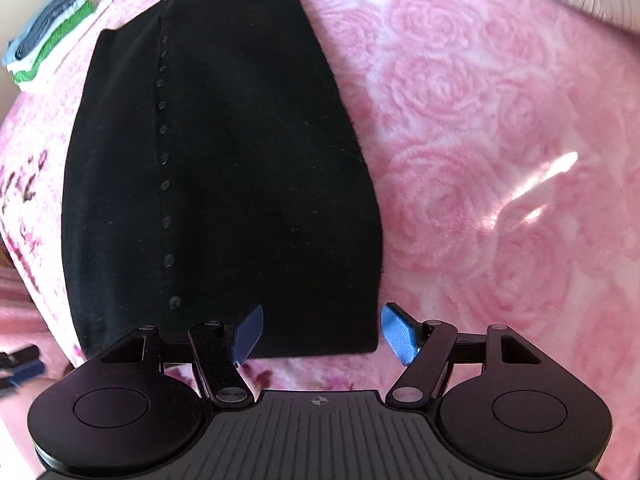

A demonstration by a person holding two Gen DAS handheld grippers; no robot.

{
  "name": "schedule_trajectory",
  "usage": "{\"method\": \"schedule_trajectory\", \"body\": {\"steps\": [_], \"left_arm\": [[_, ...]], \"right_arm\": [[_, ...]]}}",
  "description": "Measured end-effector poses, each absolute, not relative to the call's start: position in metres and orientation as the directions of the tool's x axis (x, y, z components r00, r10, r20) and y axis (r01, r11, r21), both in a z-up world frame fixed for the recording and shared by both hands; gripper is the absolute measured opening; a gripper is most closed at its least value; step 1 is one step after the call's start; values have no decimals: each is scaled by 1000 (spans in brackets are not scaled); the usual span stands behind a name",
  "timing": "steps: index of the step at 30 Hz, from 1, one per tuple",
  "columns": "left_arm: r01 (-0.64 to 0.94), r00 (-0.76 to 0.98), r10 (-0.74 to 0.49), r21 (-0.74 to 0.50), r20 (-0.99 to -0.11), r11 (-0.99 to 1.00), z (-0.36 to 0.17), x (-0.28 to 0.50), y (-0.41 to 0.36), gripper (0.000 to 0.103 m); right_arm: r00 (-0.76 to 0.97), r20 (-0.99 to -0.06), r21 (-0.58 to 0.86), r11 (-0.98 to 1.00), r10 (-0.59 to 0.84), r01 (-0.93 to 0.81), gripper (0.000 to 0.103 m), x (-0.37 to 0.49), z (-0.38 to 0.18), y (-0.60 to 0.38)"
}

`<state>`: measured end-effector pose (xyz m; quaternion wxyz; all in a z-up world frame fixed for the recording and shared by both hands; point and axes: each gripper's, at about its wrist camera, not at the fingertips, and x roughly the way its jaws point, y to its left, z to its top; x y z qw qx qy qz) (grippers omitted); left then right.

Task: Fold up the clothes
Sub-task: 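Lower both grippers to the skirt hem and close them on it, then lift the hem with both grippers and carry it toward the waistband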

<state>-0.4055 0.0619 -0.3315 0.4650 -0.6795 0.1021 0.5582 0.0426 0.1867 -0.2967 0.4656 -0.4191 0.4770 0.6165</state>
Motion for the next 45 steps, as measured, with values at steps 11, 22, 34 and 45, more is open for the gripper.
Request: {"method": "schedule_trajectory", "body": {"steps": [11, 22, 34, 45], "left_arm": [[-448, 425, 526, -676, -737, -585, -390, -397, 48, 50], [-452, 483, 553, -734, -679, -508, -400, -390, 47, 28], [-413, 495, 597, -775, -631, -478, -416, -390, 77, 10], [-518, 490, 635, -785, -597, -339, -376, -386, 75, 6]], "right_arm": [[-451, -869, 471, 59, 204, -880, 69, 121, -346, 201], [-616, -769, 630, 37, 170, -776, 66, 132, -367, 196], [-727, -659, 744, 26, 192, -668, 43, 122, -387, 225], [-695, -703, 695, -61, 148, -716, 11, 122, -353, 226]]}}
